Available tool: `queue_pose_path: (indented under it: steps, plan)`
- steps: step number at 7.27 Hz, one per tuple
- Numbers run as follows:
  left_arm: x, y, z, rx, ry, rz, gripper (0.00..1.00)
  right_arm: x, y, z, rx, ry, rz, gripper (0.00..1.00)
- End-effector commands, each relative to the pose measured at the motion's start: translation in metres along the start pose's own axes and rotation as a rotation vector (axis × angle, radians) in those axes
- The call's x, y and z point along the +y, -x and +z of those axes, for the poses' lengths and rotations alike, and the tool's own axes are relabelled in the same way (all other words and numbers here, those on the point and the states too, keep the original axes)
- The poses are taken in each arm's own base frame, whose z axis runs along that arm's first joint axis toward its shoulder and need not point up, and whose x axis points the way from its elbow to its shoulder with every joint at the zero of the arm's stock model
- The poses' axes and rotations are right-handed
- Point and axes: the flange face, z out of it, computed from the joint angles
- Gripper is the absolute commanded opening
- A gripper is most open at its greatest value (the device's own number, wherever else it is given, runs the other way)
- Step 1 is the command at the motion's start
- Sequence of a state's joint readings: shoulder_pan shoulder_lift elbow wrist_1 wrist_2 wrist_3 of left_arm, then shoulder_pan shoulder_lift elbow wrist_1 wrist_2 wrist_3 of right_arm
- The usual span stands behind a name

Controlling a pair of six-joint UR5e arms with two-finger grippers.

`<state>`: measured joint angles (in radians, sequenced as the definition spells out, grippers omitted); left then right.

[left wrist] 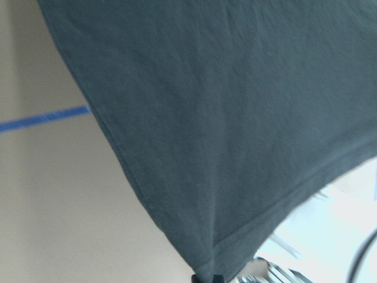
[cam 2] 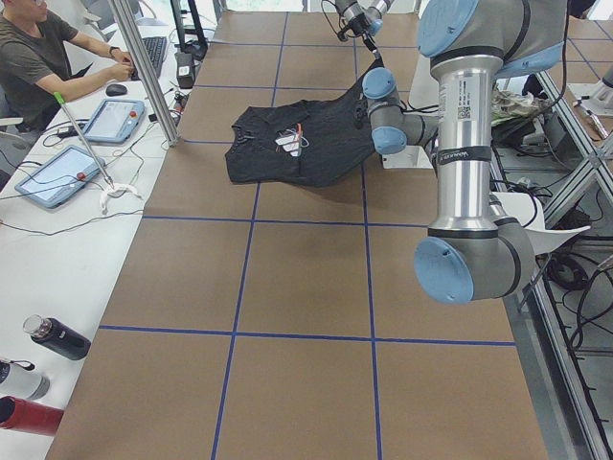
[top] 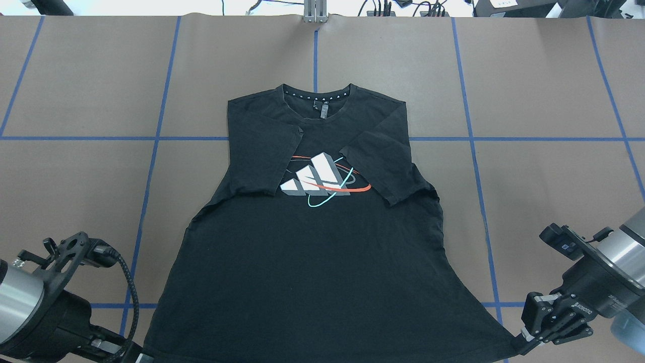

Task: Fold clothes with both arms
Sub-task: 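Lift the hem corners with both grippers off the table, then carry the hem with both grippers over toward the collar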

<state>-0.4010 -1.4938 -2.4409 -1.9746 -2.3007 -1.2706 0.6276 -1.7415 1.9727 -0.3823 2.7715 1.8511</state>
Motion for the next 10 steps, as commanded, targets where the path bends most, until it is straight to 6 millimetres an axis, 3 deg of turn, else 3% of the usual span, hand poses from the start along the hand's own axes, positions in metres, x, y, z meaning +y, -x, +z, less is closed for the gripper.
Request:
queue_pose_path:
  steps: [1, 4, 5, 7, 8, 10]
  plan:
    - [-0.021, -0.001, -0.021, 0.018, -0.064, -0.011, 0.0, -0.044, 0.024, -0.029, -0.052, -0.096, -0.027, 0.0]
    - [-0.072, -0.008, -0.048, 0.037, -0.204, -0.012, 0.0, -0.098, 0.072, -0.111, -0.141, -0.288, -0.096, 0.0]
    - [-0.102, -0.001, -0.044, 0.019, -0.237, -0.036, 0.0, -0.127, 0.077, -0.129, -0.152, -0.337, -0.087, 0.0]
    - [-0.176, 0.012, -0.046, -0.015, -0.31, -0.084, 0.0, -0.161, 0.073, -0.154, -0.142, -0.415, -0.143, 0.0]
    - [-0.205, 0.027, -0.053, -0.035, -0.345, -0.118, 0.0, -0.168, 0.08, -0.162, -0.152, -0.467, -0.154, 0.0]
    - [-0.261, 0.092, -0.084, -0.089, -0.434, -0.136, 0.0, -0.186, 0.094, -0.175, -0.167, -0.545, -0.161, 0.0]
